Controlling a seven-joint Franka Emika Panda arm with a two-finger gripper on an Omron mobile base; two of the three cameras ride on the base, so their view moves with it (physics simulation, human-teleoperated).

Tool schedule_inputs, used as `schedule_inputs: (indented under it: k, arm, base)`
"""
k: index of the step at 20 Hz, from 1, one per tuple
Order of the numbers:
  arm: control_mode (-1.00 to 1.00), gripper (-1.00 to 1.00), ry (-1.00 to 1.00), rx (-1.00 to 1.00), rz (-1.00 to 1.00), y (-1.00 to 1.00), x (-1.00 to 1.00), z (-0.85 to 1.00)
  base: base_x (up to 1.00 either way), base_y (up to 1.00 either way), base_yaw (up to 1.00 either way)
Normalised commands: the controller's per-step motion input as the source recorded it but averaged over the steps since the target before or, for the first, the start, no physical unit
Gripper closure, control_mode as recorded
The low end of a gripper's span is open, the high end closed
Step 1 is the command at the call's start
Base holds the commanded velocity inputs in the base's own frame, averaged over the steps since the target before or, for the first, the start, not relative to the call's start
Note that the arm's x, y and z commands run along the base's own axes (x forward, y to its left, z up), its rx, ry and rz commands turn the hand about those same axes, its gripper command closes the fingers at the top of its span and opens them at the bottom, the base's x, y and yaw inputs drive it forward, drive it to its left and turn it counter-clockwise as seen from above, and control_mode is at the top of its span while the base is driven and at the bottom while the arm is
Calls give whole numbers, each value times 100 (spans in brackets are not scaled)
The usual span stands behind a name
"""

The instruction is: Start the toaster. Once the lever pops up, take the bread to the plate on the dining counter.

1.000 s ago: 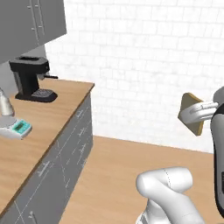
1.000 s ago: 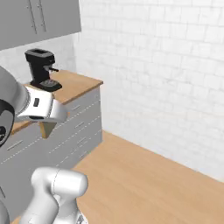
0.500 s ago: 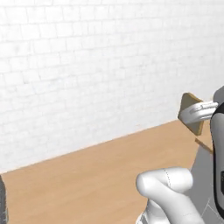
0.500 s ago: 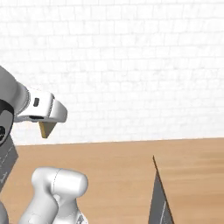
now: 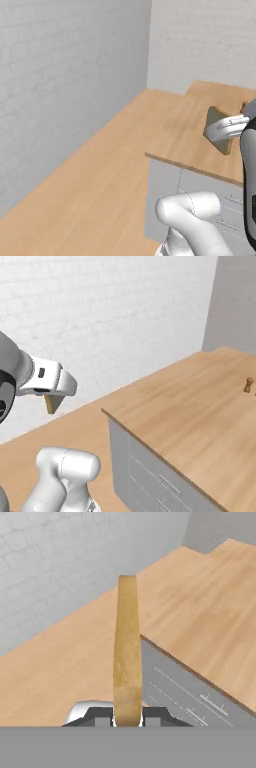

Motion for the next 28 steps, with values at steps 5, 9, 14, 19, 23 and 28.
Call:
schedule_inputs:
  k: [5,9,14,19,23,28]
  arm:
    - [100,100,0,0,0,0,0,0]
    - [100,100,0,0,0,0,0,0]
    - [100,100,0,0,0,0,0,0]
    - [100,100,0,0,0,0,0,0]
    - [100,100,0,0,0,0,0,0]
    - [100,100,0,0,0,0,0,0]
  base:
    - [-11,0,-100]
    - [-15,11,-98]
    - [-13,6,-91]
    - [-17,51,-44]
    - [-69,100,12]
    - [-84,100,24]
